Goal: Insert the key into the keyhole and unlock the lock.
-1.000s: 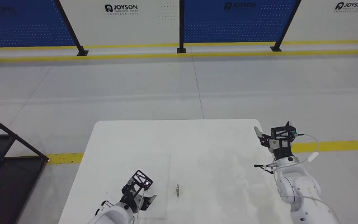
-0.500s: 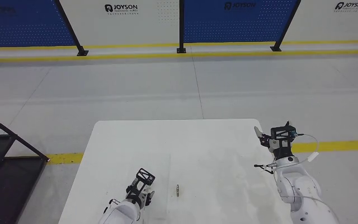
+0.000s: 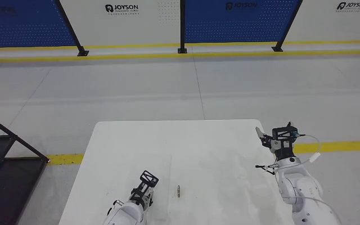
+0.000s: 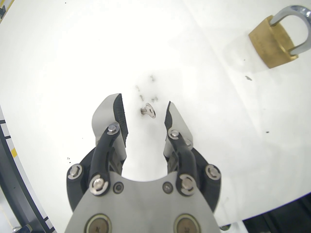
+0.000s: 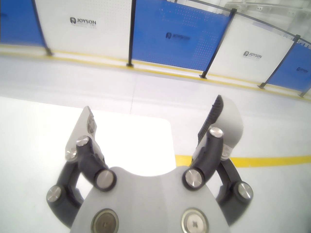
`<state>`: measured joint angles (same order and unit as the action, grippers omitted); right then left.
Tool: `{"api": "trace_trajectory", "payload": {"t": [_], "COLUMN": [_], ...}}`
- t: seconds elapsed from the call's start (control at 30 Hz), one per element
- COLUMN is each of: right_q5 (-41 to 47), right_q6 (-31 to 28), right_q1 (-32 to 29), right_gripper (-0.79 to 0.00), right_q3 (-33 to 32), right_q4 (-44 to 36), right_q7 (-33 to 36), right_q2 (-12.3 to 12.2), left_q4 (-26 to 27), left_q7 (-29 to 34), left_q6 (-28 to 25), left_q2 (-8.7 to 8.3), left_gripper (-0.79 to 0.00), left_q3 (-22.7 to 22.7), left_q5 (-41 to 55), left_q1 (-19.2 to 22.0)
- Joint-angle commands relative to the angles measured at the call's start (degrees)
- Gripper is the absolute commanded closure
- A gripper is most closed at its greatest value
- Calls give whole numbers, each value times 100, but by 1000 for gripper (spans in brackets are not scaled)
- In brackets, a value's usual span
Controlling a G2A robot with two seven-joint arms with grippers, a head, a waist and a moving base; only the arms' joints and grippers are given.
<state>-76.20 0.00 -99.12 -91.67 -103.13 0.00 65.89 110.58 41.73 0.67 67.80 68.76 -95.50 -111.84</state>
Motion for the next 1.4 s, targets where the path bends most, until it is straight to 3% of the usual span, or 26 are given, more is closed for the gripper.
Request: {"api": "trace_trajectory", "payload": {"t": [0.0, 0.53, 1.1, 1.37], "right_q5": [0, 0, 0, 0], "right_q6": [0, 0, 0, 0], "right_q1": [0, 0, 0, 0], "right_gripper": [-785, -785, -785, -785], "right_q3": [0, 0, 0, 0], "right_q4": [0, 0, 0, 0], "right_q7": [0, 0, 0, 0], "right_q2": [0, 0, 0, 0], "left_q4": [-15, -76, -79, 32], "left_q7": [-3, -95, -110, -184], "left_q6": [-3, 19, 10, -5], "left_q2": [1, 8, 17, 12], "left_gripper": [-339, -225, 0, 0], "left_q3": [5, 15, 42, 96], "left_q5": [6, -47, -7, 83], "left_q1": [2, 25, 36, -71]}}
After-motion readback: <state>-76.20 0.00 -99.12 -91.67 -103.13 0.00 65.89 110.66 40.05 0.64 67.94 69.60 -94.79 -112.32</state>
